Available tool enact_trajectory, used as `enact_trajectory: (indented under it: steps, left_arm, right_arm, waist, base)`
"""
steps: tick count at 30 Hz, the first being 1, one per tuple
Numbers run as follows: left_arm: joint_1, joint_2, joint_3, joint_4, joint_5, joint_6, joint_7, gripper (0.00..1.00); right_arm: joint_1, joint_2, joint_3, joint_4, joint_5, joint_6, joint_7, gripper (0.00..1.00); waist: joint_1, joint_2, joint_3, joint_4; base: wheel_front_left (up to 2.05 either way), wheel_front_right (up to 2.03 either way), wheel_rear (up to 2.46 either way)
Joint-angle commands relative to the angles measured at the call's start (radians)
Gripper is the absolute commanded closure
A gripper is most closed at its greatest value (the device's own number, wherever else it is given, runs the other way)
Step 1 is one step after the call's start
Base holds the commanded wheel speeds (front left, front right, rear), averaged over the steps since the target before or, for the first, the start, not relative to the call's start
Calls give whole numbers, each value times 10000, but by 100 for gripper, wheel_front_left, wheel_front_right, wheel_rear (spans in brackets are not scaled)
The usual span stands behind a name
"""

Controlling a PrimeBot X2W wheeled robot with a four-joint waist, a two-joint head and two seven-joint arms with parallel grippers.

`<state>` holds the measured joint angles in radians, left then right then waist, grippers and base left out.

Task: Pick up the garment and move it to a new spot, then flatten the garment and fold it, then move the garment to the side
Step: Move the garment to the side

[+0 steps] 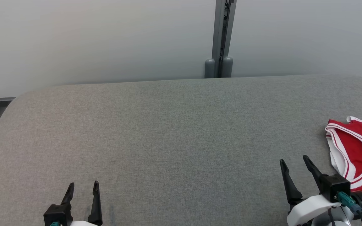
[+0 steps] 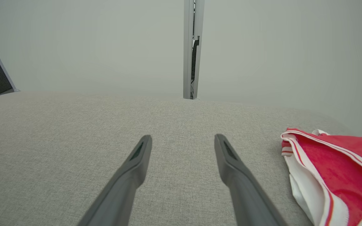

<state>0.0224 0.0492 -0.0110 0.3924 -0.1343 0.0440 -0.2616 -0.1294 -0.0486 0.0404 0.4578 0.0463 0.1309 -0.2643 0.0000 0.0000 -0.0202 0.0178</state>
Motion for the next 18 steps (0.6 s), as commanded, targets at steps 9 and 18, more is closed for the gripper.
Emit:
enact_trajectory:
  steps: [9,18]
  left_arm:
    - [68,35,91,94,-124,-34,-45,0]
    - [28,36,14,235,-157,11,-45,0]
  right_arm:
    - [221,-52,-9,-261,321,-3,9,0]
    - [223,-51,85,-238,336,-3,9,0]
  waist:
    - [0,0,31,-149]
    - [0,0,106,-157]
  base:
    - [0,0,0]
    - [0,0,0]
